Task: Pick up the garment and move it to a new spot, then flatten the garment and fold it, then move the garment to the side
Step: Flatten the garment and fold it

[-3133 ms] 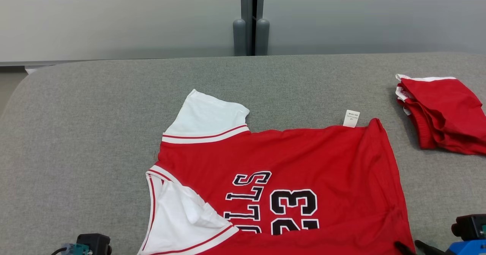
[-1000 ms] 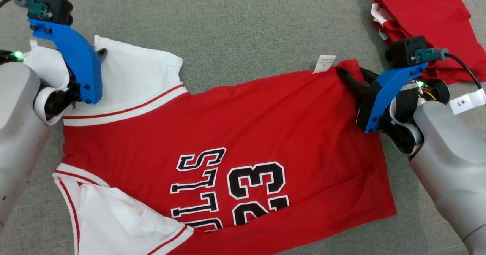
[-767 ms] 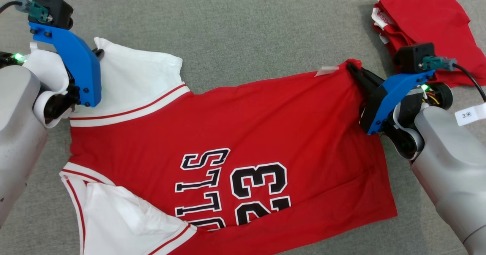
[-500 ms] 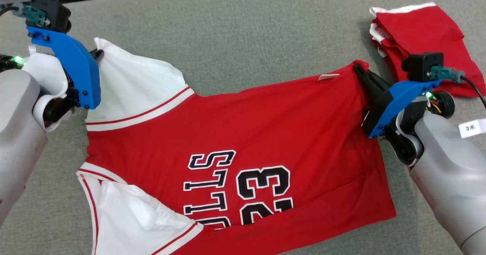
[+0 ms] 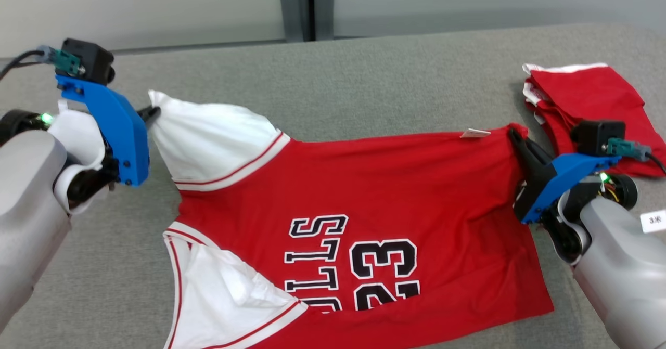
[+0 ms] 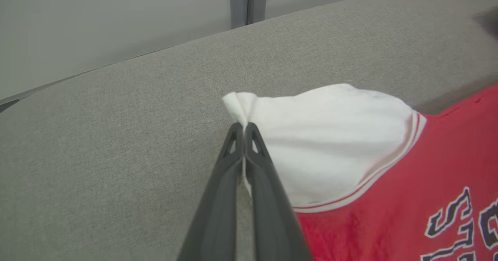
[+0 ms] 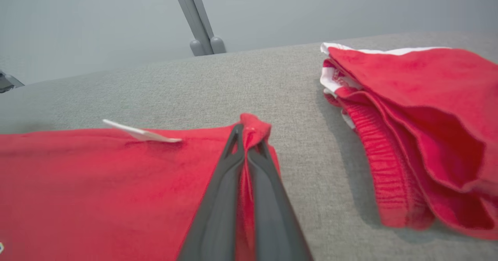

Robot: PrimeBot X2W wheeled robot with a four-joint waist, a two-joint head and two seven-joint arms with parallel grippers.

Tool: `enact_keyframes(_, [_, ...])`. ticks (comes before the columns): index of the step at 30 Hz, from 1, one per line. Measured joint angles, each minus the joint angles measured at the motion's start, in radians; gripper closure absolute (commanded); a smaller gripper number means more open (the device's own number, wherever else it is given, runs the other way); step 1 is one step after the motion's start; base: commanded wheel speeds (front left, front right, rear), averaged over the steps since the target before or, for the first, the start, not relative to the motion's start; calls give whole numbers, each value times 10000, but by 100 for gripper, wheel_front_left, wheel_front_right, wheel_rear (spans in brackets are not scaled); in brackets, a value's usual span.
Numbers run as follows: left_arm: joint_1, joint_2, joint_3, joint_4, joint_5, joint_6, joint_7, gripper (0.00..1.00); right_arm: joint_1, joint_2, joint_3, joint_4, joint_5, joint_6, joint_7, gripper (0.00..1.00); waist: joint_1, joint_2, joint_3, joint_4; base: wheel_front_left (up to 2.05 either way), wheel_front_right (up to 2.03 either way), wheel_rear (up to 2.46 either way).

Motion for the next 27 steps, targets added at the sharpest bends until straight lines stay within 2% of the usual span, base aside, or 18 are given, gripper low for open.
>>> enact_keyframes(7, [408, 976, -608, -1728, -422, 0, 345, 100, 612, -546, 443, -508, 255, 0, -163, 100, 0, 0, -541, 341, 0, 0, 0])
enact_keyframes(14, [897, 1854, -1218, -3714, -1064, 0, 1469, 100, 1201, -1174, 817, -855, 560, 0, 148, 100, 1, -1, -917, 633, 0, 0, 0])
enact_keyframes(19, [1408, 2341, -1406, -4876, -1672, 10, 2163, 100, 1500, -1517, 1177, -1101, 706, -2, 545, 100, 1, 0, -1033, 658, 0, 0, 0])
enact_keyframes(27, [2383, 2798, -1693, -6121, -2180, 384, 2951, 100, 1854, -1904, 1801, -1446, 1127, 0, 1540, 100, 2, 0, -1051, 575, 0, 0, 0])
